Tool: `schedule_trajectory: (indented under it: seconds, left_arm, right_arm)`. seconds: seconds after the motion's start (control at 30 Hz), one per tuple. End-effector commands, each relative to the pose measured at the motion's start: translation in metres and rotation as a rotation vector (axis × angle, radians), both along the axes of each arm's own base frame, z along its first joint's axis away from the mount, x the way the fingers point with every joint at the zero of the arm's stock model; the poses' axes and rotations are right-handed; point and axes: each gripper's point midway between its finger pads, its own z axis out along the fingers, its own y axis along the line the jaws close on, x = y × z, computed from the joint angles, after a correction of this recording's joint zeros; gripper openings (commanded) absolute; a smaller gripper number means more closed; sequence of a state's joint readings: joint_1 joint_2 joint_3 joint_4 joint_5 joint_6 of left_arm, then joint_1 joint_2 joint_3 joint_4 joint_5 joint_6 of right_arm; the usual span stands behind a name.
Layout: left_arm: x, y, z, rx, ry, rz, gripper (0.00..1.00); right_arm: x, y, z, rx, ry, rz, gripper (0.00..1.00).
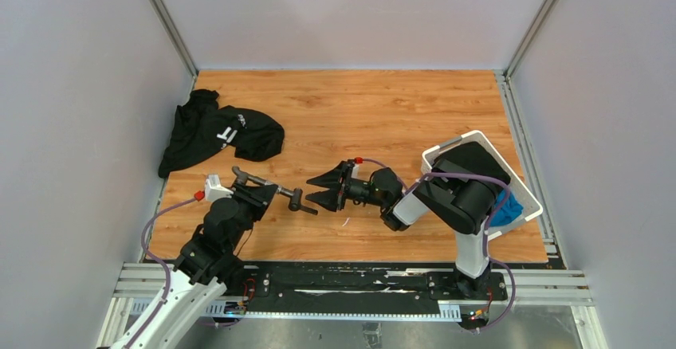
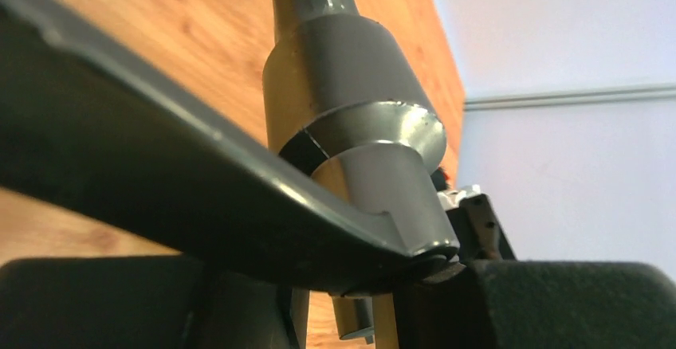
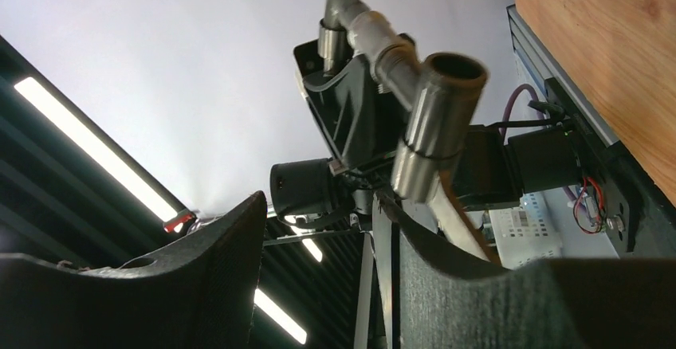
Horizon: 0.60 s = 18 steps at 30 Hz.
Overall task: Install the water faucets
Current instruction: Screw the water faucet onto the adaptor.
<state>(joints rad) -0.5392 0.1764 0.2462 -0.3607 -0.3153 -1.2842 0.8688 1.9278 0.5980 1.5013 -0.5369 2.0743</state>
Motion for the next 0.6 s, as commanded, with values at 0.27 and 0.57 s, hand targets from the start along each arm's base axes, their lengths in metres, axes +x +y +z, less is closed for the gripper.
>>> schedule_trajectory:
  seconds: [0.27, 0.57]
  left_arm:
    - [0.0, 0.02, 0.017, 0.007, 0.013, 0.102, 0.0]
    - [-0.005, 0.025, 0.054, 0.023, -0.006, 0.105, 0.0]
  right_arm:
    - [-0.02, -0.043, -0.012, -0.051, -0.162, -0.05, 0.69]
    - [-0.036, -0.065, -0.059, -0.515, -0.853, 0.071, 0.75]
